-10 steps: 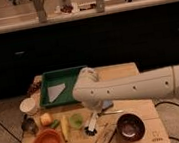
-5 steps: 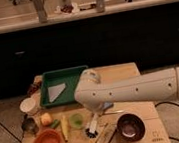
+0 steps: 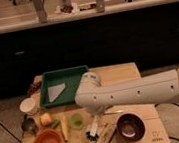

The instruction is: Place brush in plastic cup

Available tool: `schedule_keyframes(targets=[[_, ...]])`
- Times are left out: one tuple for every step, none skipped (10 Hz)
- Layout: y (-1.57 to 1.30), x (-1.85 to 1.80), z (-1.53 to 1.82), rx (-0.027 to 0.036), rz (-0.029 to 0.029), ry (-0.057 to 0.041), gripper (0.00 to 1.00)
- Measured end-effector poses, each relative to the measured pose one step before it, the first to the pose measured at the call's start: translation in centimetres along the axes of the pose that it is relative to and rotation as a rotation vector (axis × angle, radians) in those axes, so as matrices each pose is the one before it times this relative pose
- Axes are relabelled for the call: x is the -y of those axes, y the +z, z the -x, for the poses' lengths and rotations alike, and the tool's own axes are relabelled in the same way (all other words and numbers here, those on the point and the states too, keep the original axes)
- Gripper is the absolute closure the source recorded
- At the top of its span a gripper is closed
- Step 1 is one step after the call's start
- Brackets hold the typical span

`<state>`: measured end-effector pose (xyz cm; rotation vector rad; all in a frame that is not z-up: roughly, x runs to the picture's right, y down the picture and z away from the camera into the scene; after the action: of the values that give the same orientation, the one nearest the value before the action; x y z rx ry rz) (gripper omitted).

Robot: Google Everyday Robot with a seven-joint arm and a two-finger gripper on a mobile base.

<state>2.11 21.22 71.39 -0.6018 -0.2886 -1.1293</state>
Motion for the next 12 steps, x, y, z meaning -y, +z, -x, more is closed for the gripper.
schedule_keyframes(targets=[[0.121, -0.468, 0.167, 0.00187, -0.00201, 0.00360, 0.90], [0.088, -0.296, -0.122, -0.00116, -0.00169, 0.00115, 0.87], [0.067, 0.251, 0.178, 0.00307, -0.00314, 0.00068, 0.81], [-0.019, 0.145, 0.064, 0.00127, -0.00357, 0.00092, 0.76], [0.031, -0.558, -0.078, -0.00068, 0.00422, 0.00239, 0.77], [0.119, -0.634, 0.195, 0.00265, 0.00272, 0.00502, 0.83], [0.204, -0.524, 0.248, 0.00341, 0.00165, 0.00366, 0.89], [-0.020, 0.125, 0.044, 0.00000, -0.00450, -0.00075, 0.89], [-0.010, 0.112, -0.025, 0.00008, -0.00527, 0.00087, 0.87], [0.048, -0.333, -0.329, -0.00104, -0.00320, 0.00328, 0.81], [0.098, -0.660, -0.383, 0.00008, 0.00155, 0.00571, 0.80], [0.146, -0.255, 0.128, 0.00199, -0.00239, 0.00105, 0.85]])
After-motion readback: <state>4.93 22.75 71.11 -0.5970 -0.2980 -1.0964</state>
